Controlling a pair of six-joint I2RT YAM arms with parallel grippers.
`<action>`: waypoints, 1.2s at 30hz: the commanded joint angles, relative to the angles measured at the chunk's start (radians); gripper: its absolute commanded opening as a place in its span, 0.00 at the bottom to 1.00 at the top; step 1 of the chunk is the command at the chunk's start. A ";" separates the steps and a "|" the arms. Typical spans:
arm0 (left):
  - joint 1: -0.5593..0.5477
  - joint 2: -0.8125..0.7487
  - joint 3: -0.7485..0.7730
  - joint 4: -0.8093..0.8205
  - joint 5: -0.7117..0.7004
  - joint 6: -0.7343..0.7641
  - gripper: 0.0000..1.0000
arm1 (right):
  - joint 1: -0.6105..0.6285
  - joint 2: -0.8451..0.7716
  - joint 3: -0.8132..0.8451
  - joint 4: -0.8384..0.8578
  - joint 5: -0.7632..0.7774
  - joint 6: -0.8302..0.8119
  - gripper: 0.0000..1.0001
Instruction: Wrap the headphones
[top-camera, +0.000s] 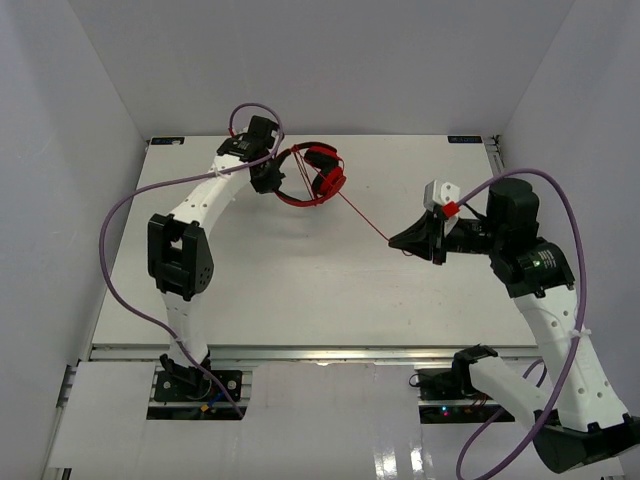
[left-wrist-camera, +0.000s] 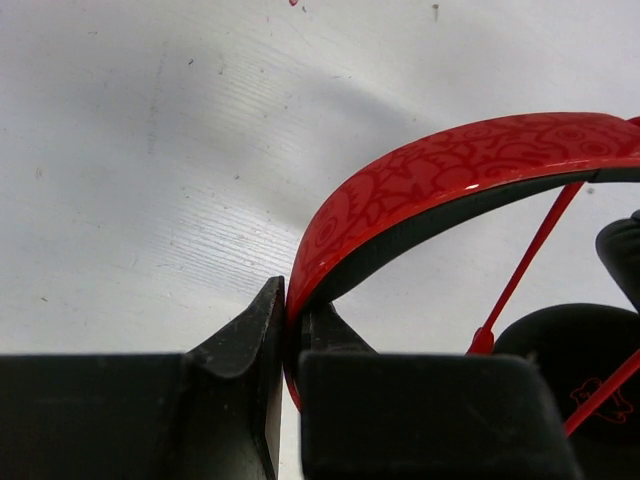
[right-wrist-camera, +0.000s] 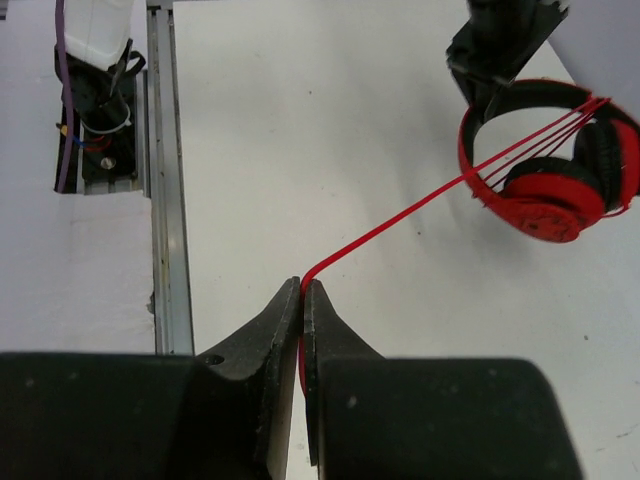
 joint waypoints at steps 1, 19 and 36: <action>0.079 -0.118 0.090 0.022 0.021 -0.096 0.00 | 0.028 -0.096 -0.136 -0.012 -0.071 -0.096 0.08; 0.100 -0.399 -0.020 0.171 0.466 -0.124 0.00 | 0.033 -0.035 -0.472 0.308 0.062 -0.059 0.08; -0.063 -0.829 -0.623 0.422 0.968 0.405 0.00 | 0.028 0.209 -0.242 0.398 0.346 -0.234 0.08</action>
